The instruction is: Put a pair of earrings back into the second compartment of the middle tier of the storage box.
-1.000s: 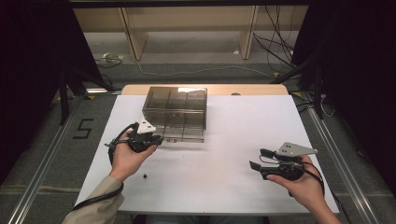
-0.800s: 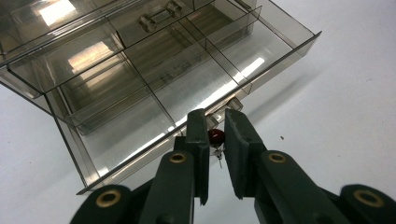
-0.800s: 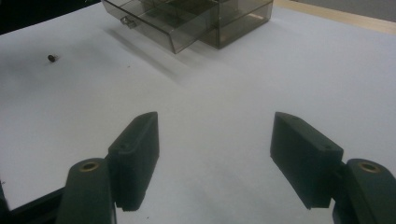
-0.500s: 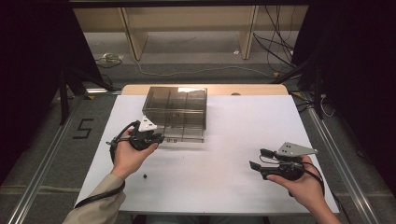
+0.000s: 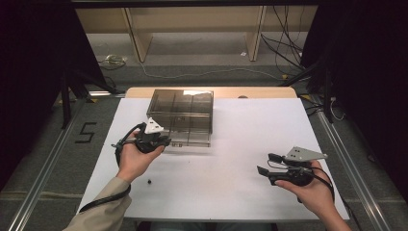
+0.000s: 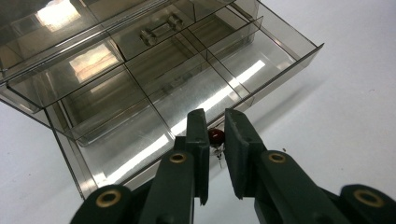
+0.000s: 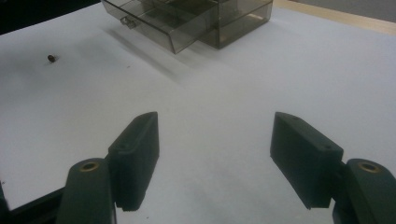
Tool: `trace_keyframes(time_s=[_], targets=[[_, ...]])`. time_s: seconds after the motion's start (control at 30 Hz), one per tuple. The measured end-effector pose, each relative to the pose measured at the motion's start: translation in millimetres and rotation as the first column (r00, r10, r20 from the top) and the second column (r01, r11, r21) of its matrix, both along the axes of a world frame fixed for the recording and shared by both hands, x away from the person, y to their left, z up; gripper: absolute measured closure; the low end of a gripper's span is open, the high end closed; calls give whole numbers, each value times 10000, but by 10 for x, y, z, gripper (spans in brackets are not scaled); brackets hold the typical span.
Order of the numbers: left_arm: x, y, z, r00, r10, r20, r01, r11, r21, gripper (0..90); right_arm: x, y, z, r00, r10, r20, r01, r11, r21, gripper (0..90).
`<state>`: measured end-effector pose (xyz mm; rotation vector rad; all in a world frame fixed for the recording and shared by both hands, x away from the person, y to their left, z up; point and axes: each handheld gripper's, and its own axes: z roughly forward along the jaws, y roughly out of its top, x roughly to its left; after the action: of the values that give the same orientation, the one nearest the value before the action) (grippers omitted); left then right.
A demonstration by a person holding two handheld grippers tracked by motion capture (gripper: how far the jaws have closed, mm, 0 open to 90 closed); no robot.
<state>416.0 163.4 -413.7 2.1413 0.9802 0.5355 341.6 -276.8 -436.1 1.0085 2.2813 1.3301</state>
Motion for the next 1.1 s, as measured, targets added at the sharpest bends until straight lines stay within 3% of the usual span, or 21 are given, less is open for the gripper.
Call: trace_keyframes(time_s=[1.1], targets=[[97, -81, 30, 9999, 4, 105, -4, 10000, -30, 798, 0, -3, -2, 10000, -33, -22, 33, 10000, 21, 334]])
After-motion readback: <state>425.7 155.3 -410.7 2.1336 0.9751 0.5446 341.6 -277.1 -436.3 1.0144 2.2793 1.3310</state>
